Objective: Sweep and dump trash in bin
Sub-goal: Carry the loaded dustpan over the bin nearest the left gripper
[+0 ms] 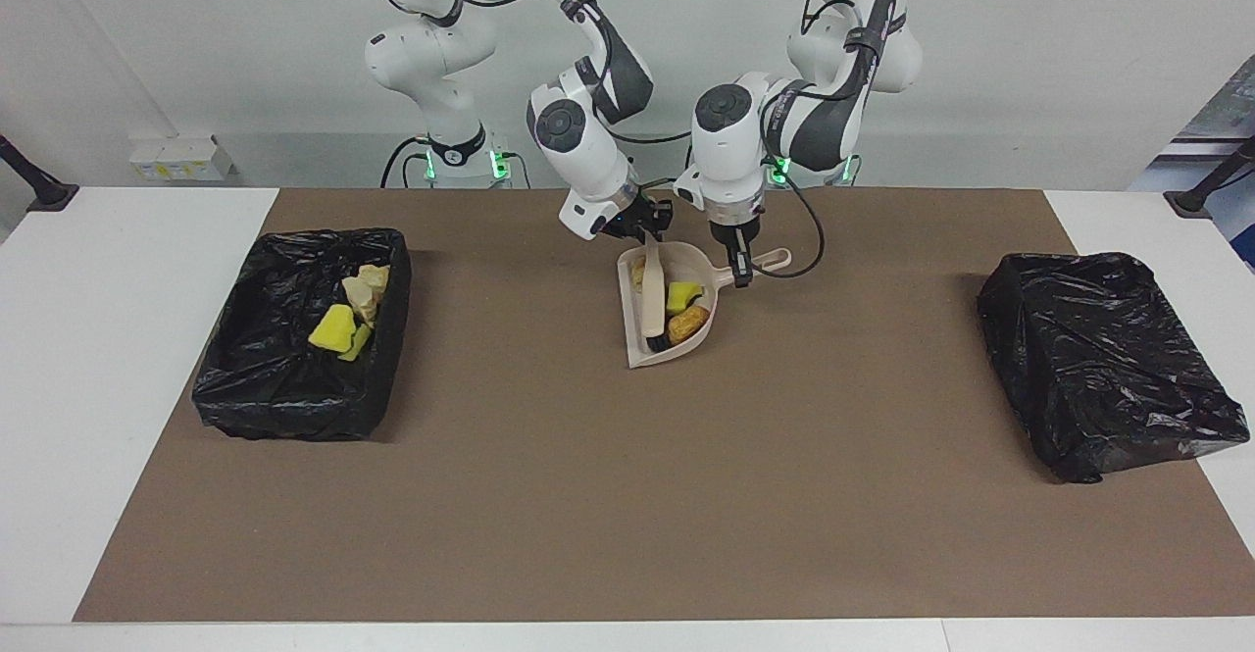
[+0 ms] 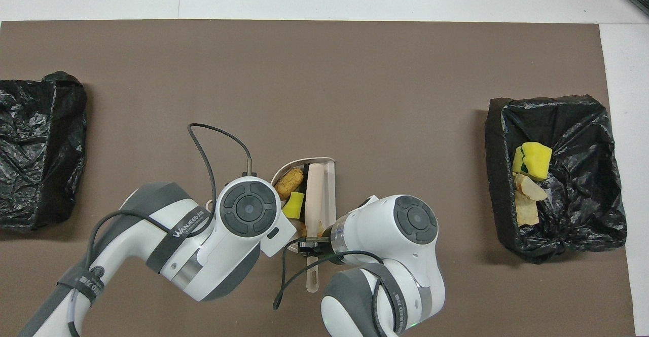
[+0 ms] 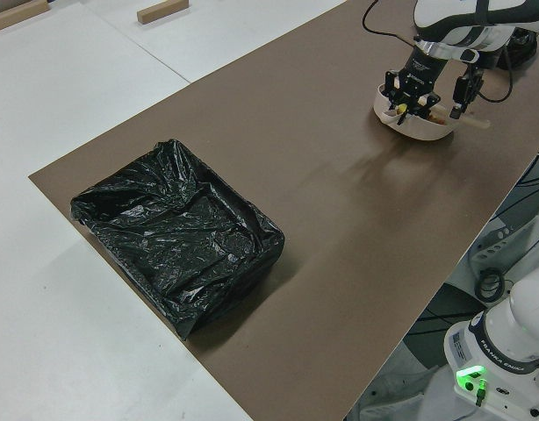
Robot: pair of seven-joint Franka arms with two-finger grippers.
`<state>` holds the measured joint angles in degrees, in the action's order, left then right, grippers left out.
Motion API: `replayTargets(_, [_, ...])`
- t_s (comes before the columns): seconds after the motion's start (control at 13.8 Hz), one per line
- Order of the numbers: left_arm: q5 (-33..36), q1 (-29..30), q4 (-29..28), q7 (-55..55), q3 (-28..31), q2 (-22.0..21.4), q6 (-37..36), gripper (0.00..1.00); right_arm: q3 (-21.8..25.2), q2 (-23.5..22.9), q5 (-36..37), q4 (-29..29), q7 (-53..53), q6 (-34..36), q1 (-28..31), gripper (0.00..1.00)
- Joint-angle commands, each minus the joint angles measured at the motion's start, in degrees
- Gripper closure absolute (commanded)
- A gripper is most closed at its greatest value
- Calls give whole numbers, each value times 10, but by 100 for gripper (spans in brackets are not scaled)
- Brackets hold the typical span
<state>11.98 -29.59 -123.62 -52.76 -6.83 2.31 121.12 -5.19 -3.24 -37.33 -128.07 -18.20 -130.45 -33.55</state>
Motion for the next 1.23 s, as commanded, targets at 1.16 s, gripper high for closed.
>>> replayTargets(1.16, [-179,233,-7,-399,2,-52,58,100,-2,64,210,56,-101,183,38,100])
